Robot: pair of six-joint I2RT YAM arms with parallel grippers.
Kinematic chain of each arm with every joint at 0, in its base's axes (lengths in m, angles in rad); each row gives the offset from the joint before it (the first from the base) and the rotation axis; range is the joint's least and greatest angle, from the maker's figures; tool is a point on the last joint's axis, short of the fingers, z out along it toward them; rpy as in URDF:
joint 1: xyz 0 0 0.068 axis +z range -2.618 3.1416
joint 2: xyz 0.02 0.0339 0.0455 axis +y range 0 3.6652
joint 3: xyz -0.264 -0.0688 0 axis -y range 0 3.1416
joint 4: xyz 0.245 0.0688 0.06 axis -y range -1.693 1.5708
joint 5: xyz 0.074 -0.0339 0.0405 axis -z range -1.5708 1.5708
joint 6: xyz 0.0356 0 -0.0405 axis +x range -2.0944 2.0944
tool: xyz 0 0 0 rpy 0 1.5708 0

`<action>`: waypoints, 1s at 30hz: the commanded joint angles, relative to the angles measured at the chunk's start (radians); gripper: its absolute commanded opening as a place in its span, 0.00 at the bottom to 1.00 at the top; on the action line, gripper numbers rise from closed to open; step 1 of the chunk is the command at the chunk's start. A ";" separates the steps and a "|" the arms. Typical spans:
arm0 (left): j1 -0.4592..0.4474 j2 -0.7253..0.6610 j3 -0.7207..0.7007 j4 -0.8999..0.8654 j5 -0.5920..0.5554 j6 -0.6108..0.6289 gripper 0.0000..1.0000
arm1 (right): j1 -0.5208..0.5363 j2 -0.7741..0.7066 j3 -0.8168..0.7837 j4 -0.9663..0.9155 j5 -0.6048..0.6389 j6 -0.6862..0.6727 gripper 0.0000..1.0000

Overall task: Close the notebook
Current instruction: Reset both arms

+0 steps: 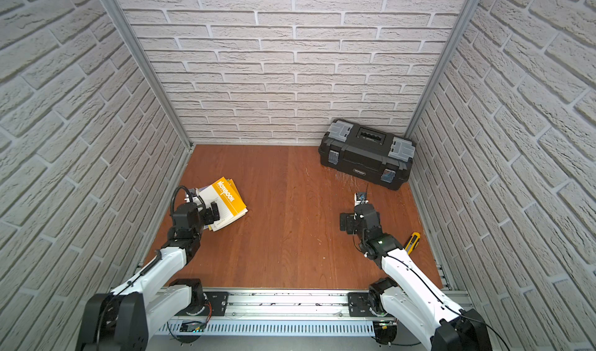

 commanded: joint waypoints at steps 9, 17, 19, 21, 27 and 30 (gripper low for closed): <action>0.116 0.238 -0.029 0.504 0.161 0.027 0.98 | -0.077 0.003 -0.298 0.673 0.253 -0.183 0.99; 0.137 0.571 0.020 0.799 0.313 0.066 0.98 | -0.099 0.422 -0.252 1.153 0.043 -0.300 0.99; 0.136 0.518 0.050 0.653 0.321 0.076 0.98 | -0.107 0.560 -0.248 1.324 0.011 -0.318 0.99; 0.136 0.546 0.081 0.640 0.375 0.092 0.98 | -0.117 0.700 -0.241 1.452 0.019 -0.316 0.99; 0.120 0.537 0.118 0.550 0.326 0.099 0.98 | -0.194 0.722 -0.120 1.245 -0.101 -0.257 0.99; 0.114 0.536 0.115 0.557 0.306 0.099 0.98 | -0.198 0.727 -0.134 1.277 -0.089 -0.252 0.99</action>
